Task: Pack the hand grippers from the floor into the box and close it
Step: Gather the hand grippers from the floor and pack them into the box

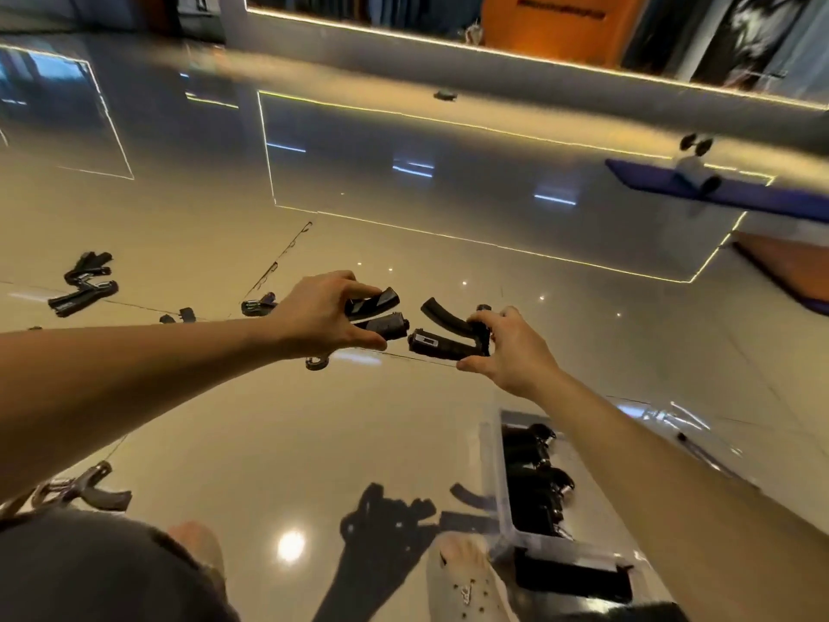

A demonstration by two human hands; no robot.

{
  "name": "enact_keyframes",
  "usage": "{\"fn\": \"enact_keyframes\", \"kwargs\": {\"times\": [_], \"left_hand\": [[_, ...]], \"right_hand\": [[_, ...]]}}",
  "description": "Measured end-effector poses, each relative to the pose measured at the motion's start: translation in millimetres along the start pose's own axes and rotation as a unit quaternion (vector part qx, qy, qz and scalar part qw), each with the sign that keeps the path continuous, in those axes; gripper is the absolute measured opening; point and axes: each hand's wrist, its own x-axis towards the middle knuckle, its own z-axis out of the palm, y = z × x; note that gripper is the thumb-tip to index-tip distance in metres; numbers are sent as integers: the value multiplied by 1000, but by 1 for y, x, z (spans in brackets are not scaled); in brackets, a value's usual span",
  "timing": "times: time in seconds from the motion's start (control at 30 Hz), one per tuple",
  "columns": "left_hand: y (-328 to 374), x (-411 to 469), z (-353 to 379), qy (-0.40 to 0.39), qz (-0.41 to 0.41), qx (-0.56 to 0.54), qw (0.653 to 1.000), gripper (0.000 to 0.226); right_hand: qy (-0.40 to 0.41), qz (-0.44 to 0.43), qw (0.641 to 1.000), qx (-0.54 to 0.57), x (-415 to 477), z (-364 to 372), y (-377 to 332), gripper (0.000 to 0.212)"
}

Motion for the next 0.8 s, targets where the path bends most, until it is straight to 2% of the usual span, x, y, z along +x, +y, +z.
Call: {"fn": "enact_keyframes", "kwargs": {"times": [0.2,0.37,0.6,0.8], "left_hand": [[81,-17,17,-17,19,13,1000,84],[123,-33,53,-4,22,-39,999,81],[137,-19,99,-13,13,-68,997,82],[136,10,161,-37,4,-67,997,81]], "right_hand": [[-5,37,999,27,-64,-41,45,72],[-27,61,998,14,-103,-47,70,71],[-37,102,994,28,-129,-46,120,72],[-74,140,986,57,-141,1,181,71]]}}
